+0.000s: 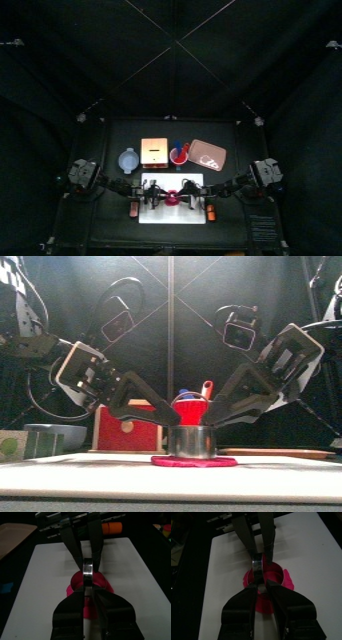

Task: Get the cutter from the drawer then cut the dough then place the extra dough in the bowl
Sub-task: Cut the dough

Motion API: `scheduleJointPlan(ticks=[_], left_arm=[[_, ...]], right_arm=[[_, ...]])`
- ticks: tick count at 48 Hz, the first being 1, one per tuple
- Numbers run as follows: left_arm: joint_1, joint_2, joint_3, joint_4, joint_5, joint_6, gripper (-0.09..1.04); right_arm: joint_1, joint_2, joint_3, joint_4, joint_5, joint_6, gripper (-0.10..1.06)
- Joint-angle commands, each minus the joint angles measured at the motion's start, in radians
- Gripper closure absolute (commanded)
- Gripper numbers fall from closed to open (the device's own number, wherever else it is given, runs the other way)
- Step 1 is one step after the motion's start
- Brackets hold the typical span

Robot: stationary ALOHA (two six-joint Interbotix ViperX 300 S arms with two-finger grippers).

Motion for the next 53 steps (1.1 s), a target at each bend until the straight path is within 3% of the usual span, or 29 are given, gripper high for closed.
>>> scheduleJointPlan(ticks=[1,18,33,53], left_arm=[[-0.002,-0.003,-0.003,0.011,0.035,0.0,0.45],[-0.002,0.017,-0.005,0.011,0.103,0.0,0.46],[-0.002,0.017,-0.009,0.011,0.13,0.002,0.46],[-0.002,0.02,-0.012,0.025,0.186,0.002,0.56]], right_arm=[[-0.002,-0.003,-0.011,0.009,0.025,0.005,0.37],[-0.002,0.031,-0.012,0.009,0.094,0.014,0.37],[0.005,0.031,-0.014,0.006,0.247,0.014,0.37],[0.003,0.031,-0.014,0.005,0.314,0.014,0.37]])
